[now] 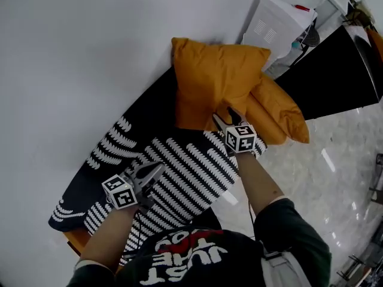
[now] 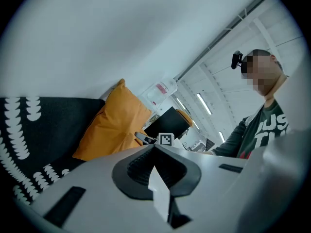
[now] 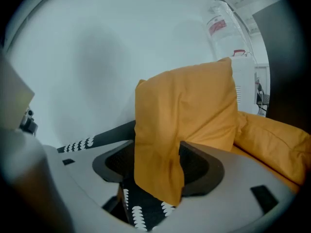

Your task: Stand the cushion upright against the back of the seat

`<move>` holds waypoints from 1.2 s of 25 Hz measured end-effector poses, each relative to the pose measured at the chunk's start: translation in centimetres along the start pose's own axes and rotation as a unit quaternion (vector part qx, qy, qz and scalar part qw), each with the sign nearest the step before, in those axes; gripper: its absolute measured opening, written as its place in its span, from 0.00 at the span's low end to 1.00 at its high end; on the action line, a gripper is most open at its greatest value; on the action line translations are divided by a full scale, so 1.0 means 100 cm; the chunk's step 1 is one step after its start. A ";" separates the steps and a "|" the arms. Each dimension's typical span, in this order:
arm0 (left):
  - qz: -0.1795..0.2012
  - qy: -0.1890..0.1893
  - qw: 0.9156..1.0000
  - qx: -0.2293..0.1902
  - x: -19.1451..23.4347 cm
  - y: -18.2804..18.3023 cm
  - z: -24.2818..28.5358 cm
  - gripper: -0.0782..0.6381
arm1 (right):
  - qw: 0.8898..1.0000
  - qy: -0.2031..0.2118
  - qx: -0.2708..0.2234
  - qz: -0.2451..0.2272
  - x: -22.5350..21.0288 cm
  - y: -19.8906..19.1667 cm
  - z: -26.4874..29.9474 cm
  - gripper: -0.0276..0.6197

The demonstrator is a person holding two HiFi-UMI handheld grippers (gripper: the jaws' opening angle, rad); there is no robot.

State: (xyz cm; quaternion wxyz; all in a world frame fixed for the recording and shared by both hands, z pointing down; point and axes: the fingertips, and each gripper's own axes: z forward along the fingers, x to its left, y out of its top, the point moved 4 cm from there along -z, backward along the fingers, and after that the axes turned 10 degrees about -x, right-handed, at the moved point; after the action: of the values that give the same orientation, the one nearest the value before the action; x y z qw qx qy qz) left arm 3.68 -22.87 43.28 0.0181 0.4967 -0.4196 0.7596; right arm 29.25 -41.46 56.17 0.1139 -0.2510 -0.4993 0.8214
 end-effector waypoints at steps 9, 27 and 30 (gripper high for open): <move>0.055 -0.014 0.997 -0.053 -0.047 0.031 -0.041 0.12 | 0.999 0.029 -0.043 0.013 0.030 0.045 -0.083 0.29; 0.175 -0.082 0.973 -0.129 -0.214 0.026 -0.343 0.12 | 0.965 0.100 -0.240 -0.030 0.354 0.121 -0.426 0.08; 0.197 -0.087 0.966 -0.144 -0.242 0.025 -0.371 0.12 | 0.949 0.130 -0.279 -0.074 0.399 0.141 -0.485 0.08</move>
State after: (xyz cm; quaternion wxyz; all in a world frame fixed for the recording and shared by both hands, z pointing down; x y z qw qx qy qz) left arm -12.61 9.28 17.39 -0.0972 0.4605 -0.6138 0.6338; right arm 21.79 6.33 13.70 0.1635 -0.3395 -0.7067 0.5988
